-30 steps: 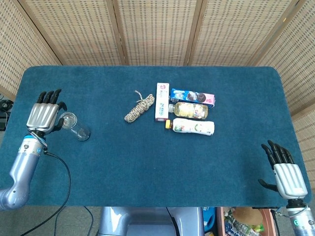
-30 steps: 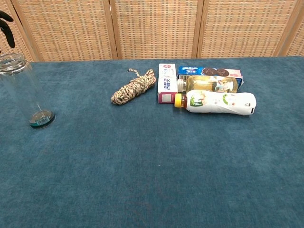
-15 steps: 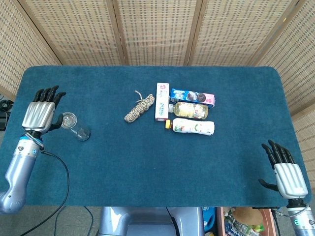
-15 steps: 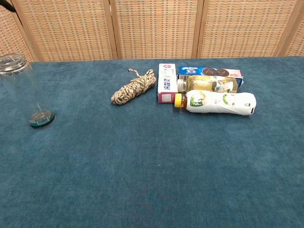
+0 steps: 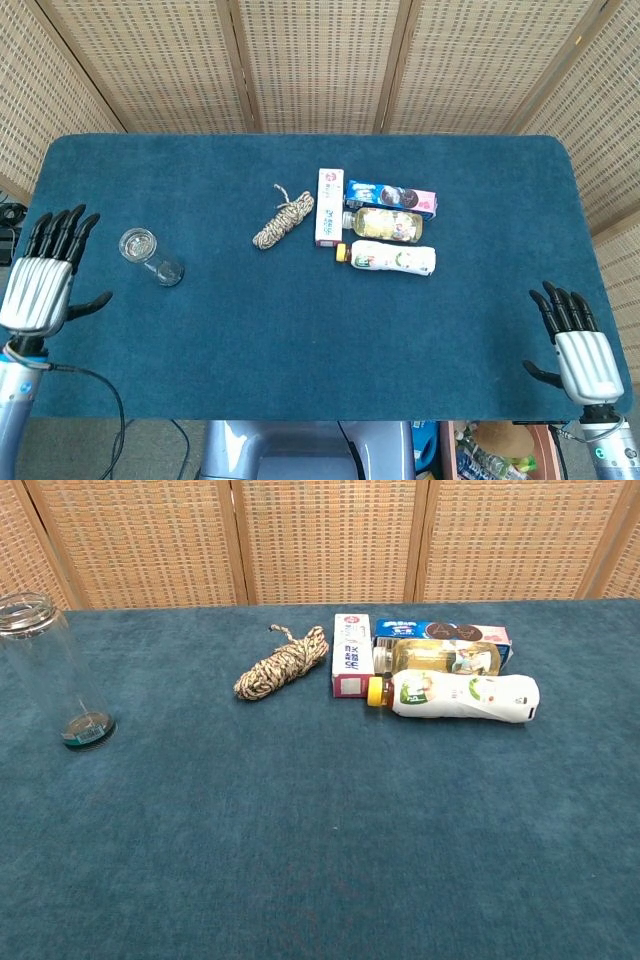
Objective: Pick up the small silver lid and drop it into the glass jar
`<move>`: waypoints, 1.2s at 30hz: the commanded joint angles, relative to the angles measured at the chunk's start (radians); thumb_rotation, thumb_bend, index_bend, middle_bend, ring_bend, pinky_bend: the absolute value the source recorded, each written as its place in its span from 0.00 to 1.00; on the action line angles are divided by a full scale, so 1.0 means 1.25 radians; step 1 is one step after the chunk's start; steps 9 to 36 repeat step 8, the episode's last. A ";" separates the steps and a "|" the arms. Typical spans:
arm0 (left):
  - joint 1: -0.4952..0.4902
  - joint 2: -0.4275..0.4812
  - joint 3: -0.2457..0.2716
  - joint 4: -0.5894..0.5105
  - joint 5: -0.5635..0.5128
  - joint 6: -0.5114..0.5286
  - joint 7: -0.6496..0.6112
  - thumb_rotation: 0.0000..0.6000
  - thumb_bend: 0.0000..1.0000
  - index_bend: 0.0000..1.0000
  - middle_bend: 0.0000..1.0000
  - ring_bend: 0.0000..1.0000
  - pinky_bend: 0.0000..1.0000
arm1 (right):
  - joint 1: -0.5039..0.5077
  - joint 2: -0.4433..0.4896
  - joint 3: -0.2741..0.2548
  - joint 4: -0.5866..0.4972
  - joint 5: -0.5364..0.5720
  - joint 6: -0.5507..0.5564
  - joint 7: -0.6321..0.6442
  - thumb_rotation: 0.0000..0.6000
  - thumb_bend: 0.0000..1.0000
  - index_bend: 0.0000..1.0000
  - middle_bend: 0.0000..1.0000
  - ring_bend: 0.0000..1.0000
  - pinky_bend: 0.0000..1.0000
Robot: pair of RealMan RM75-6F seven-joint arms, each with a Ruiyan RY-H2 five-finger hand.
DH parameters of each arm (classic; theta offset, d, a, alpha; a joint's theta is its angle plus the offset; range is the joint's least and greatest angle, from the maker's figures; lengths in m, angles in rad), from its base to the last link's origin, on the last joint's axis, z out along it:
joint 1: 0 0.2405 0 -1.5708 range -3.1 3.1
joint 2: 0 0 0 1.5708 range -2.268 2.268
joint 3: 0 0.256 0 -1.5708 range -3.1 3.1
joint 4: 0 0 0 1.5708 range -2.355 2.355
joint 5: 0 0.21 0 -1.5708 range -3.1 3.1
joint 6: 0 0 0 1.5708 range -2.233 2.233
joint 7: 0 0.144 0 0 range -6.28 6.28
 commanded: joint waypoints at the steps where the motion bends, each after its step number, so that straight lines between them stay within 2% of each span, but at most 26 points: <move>1: 0.066 -0.041 0.053 0.052 0.056 0.058 0.037 1.00 0.13 0.00 0.00 0.00 0.00 | -0.001 -0.005 0.001 0.002 -0.005 0.005 -0.006 1.00 0.09 0.01 0.00 0.00 0.06; 8: 0.136 -0.088 0.091 0.125 0.052 0.068 0.057 1.00 0.12 0.00 0.00 0.00 0.00 | 0.002 -0.012 0.001 0.003 -0.003 0.001 -0.025 1.00 0.09 0.01 0.00 0.00 0.05; 36: 0.136 -0.088 0.091 0.125 0.052 0.068 0.057 1.00 0.12 0.00 0.00 0.00 0.00 | 0.002 -0.012 0.001 0.003 -0.003 0.001 -0.025 1.00 0.09 0.01 0.00 0.00 0.05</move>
